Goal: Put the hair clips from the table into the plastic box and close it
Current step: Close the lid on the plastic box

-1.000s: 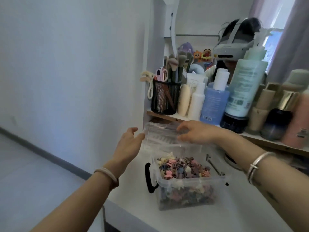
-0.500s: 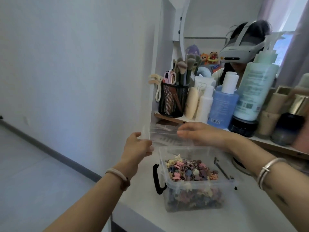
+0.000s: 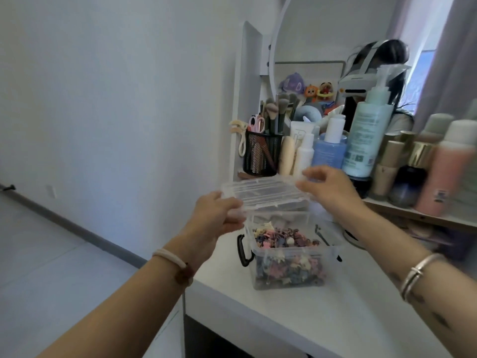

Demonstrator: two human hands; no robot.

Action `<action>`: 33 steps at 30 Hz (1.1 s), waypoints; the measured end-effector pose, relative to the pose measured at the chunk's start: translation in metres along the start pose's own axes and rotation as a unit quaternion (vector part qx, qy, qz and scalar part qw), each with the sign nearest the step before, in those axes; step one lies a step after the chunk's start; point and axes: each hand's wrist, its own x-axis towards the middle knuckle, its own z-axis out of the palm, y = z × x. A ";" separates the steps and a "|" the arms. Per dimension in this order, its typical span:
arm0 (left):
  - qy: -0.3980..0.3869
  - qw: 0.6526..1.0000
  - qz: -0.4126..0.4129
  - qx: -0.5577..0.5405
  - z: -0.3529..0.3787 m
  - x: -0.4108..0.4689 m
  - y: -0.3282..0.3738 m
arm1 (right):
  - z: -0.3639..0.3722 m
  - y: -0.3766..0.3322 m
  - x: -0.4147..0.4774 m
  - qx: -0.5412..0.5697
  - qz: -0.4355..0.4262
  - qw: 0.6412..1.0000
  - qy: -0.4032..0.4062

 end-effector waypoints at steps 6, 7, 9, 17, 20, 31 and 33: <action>-0.009 0.947 0.114 0.300 0.018 -0.012 -0.021 | -0.014 0.035 -0.029 -0.106 0.030 0.993 0.033; 0.005 0.939 0.125 0.321 0.020 -0.013 -0.024 | -0.014 0.038 -0.034 -0.117 0.026 0.992 0.032; 0.038 0.929 0.134 0.343 0.020 -0.013 -0.031 | -0.014 0.043 -0.041 -0.130 0.020 0.991 0.032; 0.059 0.961 0.073 0.259 0.016 -0.012 -0.035 | -0.010 0.043 -0.051 -0.149 0.004 0.989 0.022; 0.048 0.972 0.048 0.226 0.015 -0.010 -0.036 | -0.011 0.043 -0.055 -0.144 0.001 0.989 0.035; 0.032 0.983 0.028 0.176 0.014 -0.006 -0.032 | -0.016 0.047 -0.049 0.018 0.057 0.998 0.014; 0.023 0.985 0.023 0.170 0.012 -0.001 -0.030 | -0.018 0.046 -0.049 0.059 0.103 0.992 -0.032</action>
